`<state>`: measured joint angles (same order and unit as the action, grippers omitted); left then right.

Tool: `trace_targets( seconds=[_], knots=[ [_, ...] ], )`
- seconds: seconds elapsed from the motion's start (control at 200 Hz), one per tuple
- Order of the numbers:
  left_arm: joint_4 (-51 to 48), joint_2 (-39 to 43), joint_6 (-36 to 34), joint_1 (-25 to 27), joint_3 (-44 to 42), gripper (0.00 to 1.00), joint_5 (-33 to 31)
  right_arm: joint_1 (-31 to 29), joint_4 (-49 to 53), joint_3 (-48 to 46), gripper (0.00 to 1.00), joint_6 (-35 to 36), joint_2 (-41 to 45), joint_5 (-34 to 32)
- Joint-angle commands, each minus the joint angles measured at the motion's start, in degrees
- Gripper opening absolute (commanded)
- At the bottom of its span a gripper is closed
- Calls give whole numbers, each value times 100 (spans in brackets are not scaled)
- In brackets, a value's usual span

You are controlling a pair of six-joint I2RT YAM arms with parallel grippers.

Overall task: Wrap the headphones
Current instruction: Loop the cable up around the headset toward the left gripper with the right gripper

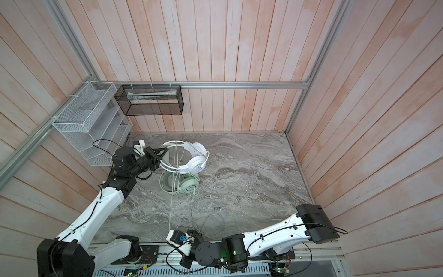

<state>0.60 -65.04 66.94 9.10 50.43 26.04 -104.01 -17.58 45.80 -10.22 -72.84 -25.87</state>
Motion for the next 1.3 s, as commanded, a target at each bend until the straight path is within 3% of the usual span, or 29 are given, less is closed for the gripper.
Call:
trace_targets(
  seconds=[0.0, 0.09, 0.285, 0.535, 0.81, 1.085, 1.185, 1.295],
  knots=[
    [-490, 340, -1492, 218, 458, 0, -762, 84, 1402, 622, 0, 594, 364, 329],
    [-1013, 559, -2373, 329, 454, 0, -1159, 290, 2300, 1009, 0, 758, 827, 102],
    [-1007, 1242, -3561, 588, -249, 0, -1430, 733, 3260, 1614, 0, 1248, 1799, -59],
    [-1146, 1694, -4602, 1315, -489, 0, -972, 1767, 3856, 2080, 0, 1723, 2174, 275],
    [-1555, 2198, -5085, 1826, -418, 0, -108, 2844, 4079, 2043, 0, 1966, 2024, 654],
    [-1880, 2513, -5208, 1901, -128, 0, 595, 3771, 3916, 1976, 0, 2184, 1862, 1724],
    [-1941, 2511, -5236, 1963, -44, 0, 760, 3865, 3857, 1990, 0, 2252, 1669, 1850],
    [-1867, 2602, -5174, 1972, 9, 0, 1185, 4360, 3632, 1847, 0, 2303, 1599, 2040]
  ],
)
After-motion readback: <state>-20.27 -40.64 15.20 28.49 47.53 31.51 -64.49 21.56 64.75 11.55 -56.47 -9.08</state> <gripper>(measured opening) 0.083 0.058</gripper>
